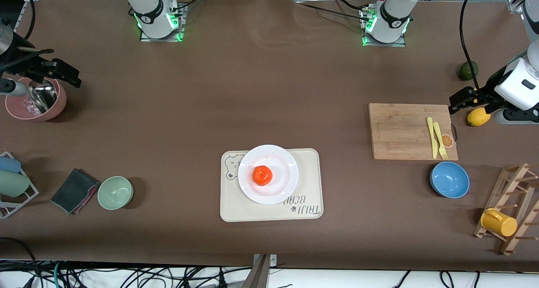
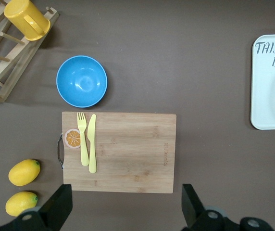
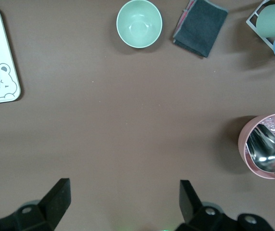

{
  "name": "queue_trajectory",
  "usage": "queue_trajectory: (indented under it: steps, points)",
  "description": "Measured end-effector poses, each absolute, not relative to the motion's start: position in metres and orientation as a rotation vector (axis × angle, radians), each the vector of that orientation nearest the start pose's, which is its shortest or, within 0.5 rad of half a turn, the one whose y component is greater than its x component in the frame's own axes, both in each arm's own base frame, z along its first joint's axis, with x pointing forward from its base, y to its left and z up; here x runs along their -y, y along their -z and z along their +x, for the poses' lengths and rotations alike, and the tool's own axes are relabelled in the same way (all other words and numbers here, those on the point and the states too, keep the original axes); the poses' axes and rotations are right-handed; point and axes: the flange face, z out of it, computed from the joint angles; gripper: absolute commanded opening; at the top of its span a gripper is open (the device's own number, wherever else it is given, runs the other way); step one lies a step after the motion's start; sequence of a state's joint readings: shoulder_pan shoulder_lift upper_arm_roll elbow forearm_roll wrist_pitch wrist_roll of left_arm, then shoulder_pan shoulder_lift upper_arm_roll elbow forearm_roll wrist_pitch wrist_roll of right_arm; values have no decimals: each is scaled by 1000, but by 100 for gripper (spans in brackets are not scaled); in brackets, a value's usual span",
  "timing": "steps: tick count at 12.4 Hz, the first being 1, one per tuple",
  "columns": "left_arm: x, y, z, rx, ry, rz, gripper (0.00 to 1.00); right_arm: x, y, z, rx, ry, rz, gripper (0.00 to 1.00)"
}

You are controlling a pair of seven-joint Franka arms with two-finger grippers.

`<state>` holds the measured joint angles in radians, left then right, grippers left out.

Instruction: Place orange and plate with both arms

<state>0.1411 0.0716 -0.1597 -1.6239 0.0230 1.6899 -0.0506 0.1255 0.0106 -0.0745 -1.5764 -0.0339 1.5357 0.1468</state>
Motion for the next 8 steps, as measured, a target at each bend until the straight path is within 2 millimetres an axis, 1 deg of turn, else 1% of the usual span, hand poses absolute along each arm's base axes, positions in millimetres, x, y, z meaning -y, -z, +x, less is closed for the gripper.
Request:
queue_trajectory:
  steps: [2,8]
  points:
    - [6,-569,583,46,-7,-3130,100,-31,-612,557,-147,-45,-3178,100]
    - [6,-569,583,46,-7,-3130,100,-31,-606,558,-150,-56,-3179,100]
